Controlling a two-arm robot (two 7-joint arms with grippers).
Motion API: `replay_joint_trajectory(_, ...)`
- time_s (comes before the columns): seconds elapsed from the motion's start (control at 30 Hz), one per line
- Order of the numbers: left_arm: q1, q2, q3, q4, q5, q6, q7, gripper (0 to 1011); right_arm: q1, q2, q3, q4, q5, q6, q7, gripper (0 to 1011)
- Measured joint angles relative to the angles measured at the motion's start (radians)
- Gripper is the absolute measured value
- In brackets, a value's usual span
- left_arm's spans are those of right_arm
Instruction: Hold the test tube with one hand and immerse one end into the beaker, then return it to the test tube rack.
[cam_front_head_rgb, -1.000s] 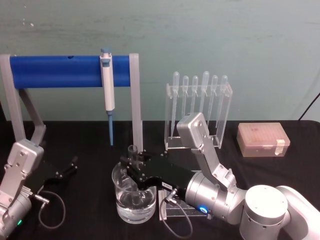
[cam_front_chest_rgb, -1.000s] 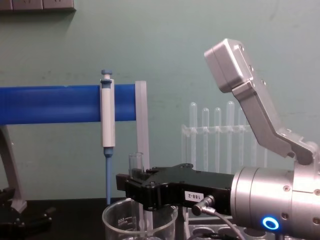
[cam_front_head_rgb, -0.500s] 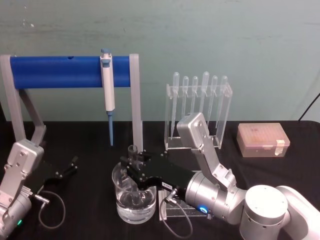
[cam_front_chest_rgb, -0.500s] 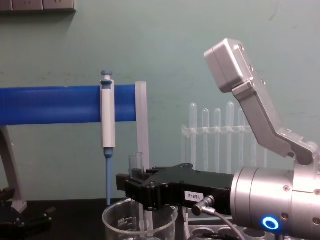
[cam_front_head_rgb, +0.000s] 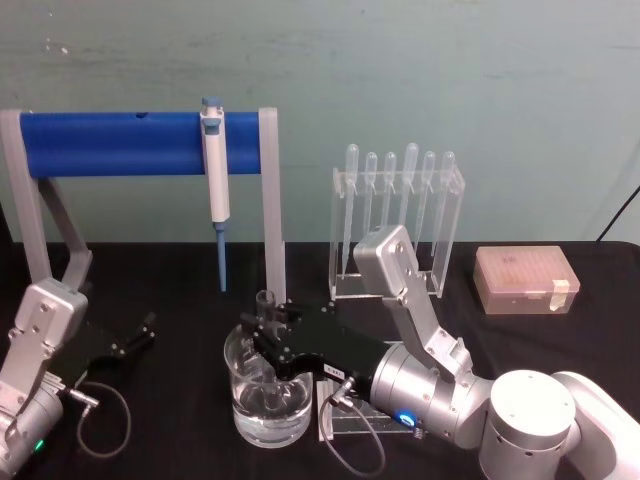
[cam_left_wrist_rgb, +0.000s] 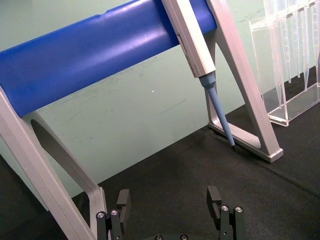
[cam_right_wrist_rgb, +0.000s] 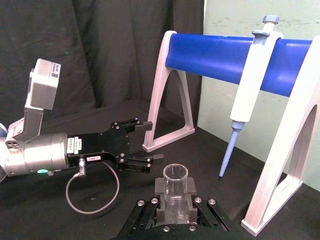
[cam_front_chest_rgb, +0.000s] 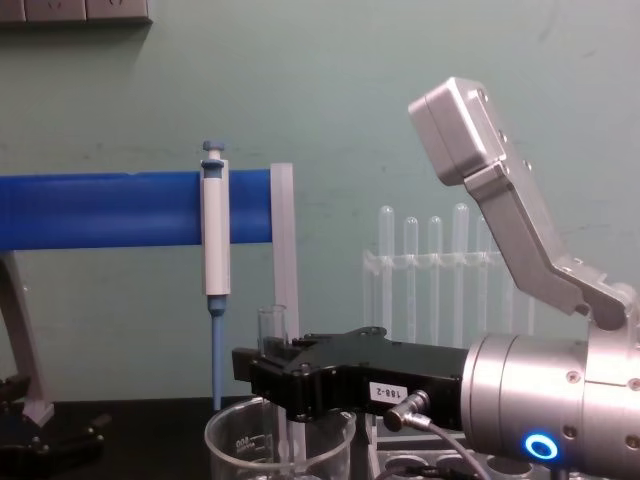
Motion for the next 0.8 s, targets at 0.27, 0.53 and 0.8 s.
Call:
replay_joint_trajectory(0.27, 0.0, 0.0, 0.0, 0.0, 0.0, 0.0, 0.0, 1000, 0.0, 0.0, 0.0, 0.0, 0.0, 0.0, 0.0, 225)
replay_joint_trajectory(0.53, 0.0, 0.0, 0.0, 0.0, 0.0, 0.0, 0.0, 1000, 0.0, 0.0, 0.0, 0.0, 0.0, 0.0, 0.0, 225)
replay_joint_trajectory(0.8, 0.0, 0.0, 0.0, 0.0, 0.0, 0.0, 0.0, 1000, 0.0, 0.0, 0.0, 0.0, 0.0, 0.0, 0.0, 226)
